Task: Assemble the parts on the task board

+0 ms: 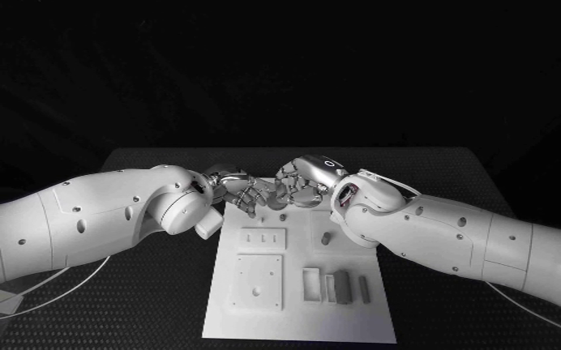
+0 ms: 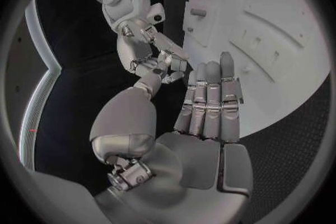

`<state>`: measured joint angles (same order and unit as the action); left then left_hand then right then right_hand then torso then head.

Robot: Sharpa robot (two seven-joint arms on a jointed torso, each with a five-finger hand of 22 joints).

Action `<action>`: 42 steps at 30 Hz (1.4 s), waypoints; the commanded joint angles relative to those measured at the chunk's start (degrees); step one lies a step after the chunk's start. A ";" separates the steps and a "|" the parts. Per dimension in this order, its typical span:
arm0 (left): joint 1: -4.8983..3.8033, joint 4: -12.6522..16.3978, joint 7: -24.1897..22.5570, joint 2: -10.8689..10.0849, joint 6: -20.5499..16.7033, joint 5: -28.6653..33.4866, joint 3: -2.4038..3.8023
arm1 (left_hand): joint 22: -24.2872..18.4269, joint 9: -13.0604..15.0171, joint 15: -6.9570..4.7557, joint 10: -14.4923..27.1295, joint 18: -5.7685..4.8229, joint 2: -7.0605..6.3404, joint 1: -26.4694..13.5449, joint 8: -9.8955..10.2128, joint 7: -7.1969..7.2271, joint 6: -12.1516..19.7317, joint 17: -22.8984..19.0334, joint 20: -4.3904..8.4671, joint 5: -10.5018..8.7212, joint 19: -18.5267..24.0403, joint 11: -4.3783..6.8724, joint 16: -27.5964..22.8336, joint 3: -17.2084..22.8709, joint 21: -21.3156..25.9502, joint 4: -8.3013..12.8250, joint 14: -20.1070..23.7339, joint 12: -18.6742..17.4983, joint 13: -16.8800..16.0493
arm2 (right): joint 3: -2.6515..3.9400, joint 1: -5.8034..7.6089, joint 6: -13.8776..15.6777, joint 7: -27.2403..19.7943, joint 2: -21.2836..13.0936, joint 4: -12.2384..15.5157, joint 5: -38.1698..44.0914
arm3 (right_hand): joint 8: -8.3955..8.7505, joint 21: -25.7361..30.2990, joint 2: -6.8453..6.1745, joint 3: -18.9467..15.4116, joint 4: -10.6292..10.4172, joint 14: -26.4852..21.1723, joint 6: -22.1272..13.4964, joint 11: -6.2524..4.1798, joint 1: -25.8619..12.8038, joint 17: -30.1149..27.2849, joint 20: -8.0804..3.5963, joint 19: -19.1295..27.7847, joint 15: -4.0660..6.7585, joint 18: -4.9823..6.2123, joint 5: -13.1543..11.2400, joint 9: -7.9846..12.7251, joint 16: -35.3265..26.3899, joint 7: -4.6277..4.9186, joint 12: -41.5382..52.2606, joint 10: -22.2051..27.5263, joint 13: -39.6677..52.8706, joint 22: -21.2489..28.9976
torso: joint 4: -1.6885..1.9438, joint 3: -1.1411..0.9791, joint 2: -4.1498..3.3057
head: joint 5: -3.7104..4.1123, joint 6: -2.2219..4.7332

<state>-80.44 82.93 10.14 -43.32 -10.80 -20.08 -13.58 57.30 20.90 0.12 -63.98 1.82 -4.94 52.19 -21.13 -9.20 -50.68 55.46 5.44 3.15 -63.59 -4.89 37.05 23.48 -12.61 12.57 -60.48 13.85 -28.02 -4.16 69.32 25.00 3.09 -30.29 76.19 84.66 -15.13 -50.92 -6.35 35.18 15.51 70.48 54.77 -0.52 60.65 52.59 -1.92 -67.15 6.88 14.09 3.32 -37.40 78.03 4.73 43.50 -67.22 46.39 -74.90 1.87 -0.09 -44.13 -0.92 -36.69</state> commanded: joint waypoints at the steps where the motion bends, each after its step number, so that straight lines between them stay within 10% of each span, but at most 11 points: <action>1: -0.06 0.32 -2.27 -0.06 -0.95 0.53 0.08 | 0.09 0.07 -0.24 -0.63 0.88 0.90 0.26 -0.32 0.02 -0.38 -0.11 0.16 -0.29 -0.44 0.02 0.26 0.17 0.30 0.39 -0.09 0.29 -0.11 | 0.00 -0.02 -1.07 -0.47 0.03 0.01 -0.15 | 0.62 0.28 0.42 0.39 0.28 0.36 -0.02 0.67 0.09 -0.61 -0.10 0.43 -0.91 0.91 0.10 0.36 -0.82 1.75 -5.34 1.27 -3.71 -0.91 | -0.01 0.00 0.00 | 0.02 0.01; 12: -0.06 0.66 -2.60 -0.20 -0.83 1.58 0.11 | 0.26 -0.02 -0.17 -0.43 0.73 1.55 1.04 -0.04 -0.15 -0.01 -0.34 0.15 -0.28 -0.40 -0.10 0.31 0.40 0.48 1.14 0.04 0.12 -0.07 | -0.01 -0.02 -1.60 -1.29 -0.01 -0.08 -1.42 | 2.55 0.53 0.66 0.91 0.95 1.67 -2.93 3.34 1.90 -1.62 -0.17 0.03 -3.37 0.91 0.09 1.52 -1.35 4.23 -26.59 -1.35 -17.67 -0.97 | 0.02 0.02 0.03 | 0.09 -0.04; 42: -0.06 0.53 0.55 0.81 0.83 1.91 0.09 | 0.59 -0.08 -0.13 -0.27 0.67 1.31 -2.02 0.36 -0.33 0.28 -0.77 0.18 -0.32 -0.35 -0.17 0.68 -0.53 1.09 -0.67 0.37 -0.10 -0.06 | -0.01 -0.13 0.05 -1.57 -0.08 0.73 -2.21 | 2.03 0.83 0.72 -0.13 0.97 2.23 -2.15 3.22 2.54 -2.14 -0.08 -0.33 -3.27 0.91 0.10 2.04 -1.62 4.08 -31.78 -5.36 -20.71 -0.93 | -0.01 -0.05 0.01 | -0.14 -0.12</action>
<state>-80.44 83.38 10.19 -42.61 -10.52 -18.64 -13.54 57.84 20.88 0.11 -64.37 1.76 -3.79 50.76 -21.13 -9.39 -50.46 54.74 5.61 3.15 -63.80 -4.89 37.50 22.87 -11.77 12.26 -60.50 13.85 -28.05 -4.17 69.23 24.49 2.13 -30.34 76.78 82.50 -12.85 -50.48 -5.44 35.46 16.46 72.65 51.62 2.74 62.92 50.52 -1.61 -67.67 3.32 12.39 3.33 -35.40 76.65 8.24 11.96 -72.22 25.73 -74.93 1.87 -0.16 -44.14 -1.13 -36.83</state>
